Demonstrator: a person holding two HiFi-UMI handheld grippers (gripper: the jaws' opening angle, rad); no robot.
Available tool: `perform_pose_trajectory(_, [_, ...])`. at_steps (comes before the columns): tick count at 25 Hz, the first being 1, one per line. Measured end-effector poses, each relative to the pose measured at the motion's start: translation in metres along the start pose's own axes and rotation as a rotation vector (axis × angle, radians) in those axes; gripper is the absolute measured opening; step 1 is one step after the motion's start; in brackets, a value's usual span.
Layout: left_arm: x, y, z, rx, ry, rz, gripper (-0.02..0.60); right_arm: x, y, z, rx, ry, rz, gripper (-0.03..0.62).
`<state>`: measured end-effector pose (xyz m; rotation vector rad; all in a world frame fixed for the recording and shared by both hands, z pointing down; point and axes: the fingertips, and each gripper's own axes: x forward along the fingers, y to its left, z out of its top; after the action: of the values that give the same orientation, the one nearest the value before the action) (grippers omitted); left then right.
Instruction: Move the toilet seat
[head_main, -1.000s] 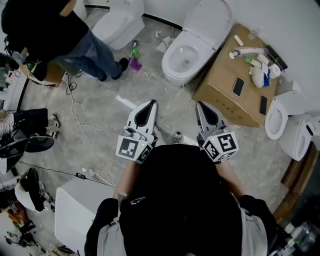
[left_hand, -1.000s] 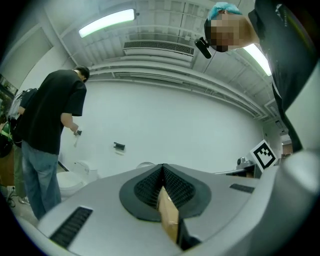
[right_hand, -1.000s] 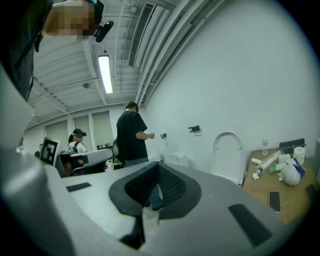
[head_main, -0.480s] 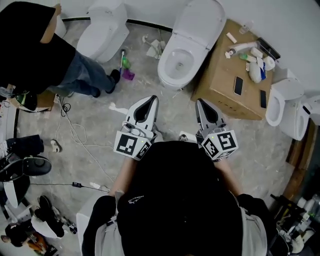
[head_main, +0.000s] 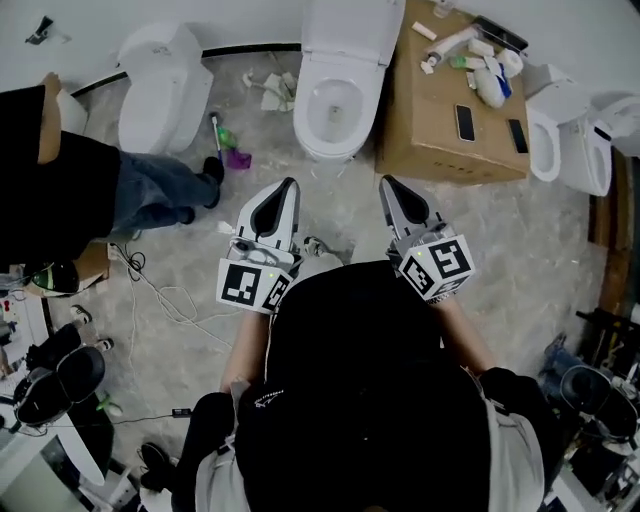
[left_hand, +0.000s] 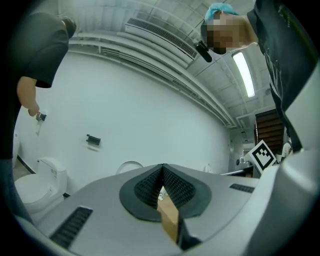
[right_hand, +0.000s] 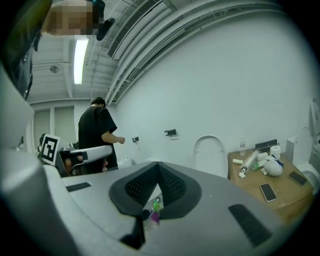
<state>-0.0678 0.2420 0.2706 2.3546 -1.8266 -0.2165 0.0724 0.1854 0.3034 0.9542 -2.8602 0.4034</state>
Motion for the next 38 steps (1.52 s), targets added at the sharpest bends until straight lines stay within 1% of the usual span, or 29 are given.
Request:
perform_pose_trajectory(5, [0.021, 0.006, -0.009, -0.027, 0.019, -0.052, 0.008, 0.006, -0.010, -0.004, -0.007, 0.019, -0.042, 0.012])
perform_pose_trajectory(10, [0.064, 0.005, -0.016, -0.018, 0.052, -0.120, 0.008, 0.015, -0.045, -0.005, 0.012, 0.015, -0.105, 0.012])
perform_pose_trajectory(13, [0.084, 0.007, -0.017, -0.017, 0.074, -0.148, 0.008, 0.025, -0.064, -0.004, 0.025, 0.014, -0.137, 0.012])
perform_pose_trajectory(16, [0.109, 0.015, -0.017, -0.009, 0.091, -0.172, 0.008, 0.043, -0.083, 0.007, 0.033, -0.009, -0.158, 0.012])
perform_pose_trajectory(19, [0.138, 0.017, -0.018, 0.001, 0.104, -0.212, 0.008, 0.055, -0.104, 0.015, 0.038, -0.027, -0.185, 0.012])
perform_pose_trajectory(23, [0.172, 0.021, -0.019, 0.008, 0.100, -0.241, 0.008, 0.070, -0.129, 0.019, 0.036, -0.025, -0.199, 0.014])
perform_pose_trajectory(27, [0.194, 0.029, -0.025, -0.003, 0.106, -0.250, 0.008, 0.084, -0.142, 0.014, 0.027, 0.015, -0.207, 0.012])
perform_pose_trajectory(31, [0.204, 0.042, -0.031, -0.017, 0.137, -0.286, 0.008, 0.099, -0.145, 0.008, 0.043, 0.050, -0.233, 0.014])
perform_pose_trajectory(34, [0.210, 0.061, -0.032, -0.040, 0.157, -0.307, 0.008, 0.116, -0.144, 0.006, 0.040, 0.078, -0.262, 0.012])
perform_pose_trajectory(38, [0.218, 0.094, -0.032, -0.037, 0.186, -0.359, 0.008, 0.144, -0.140, 0.007, 0.057, 0.070, -0.306, 0.012])
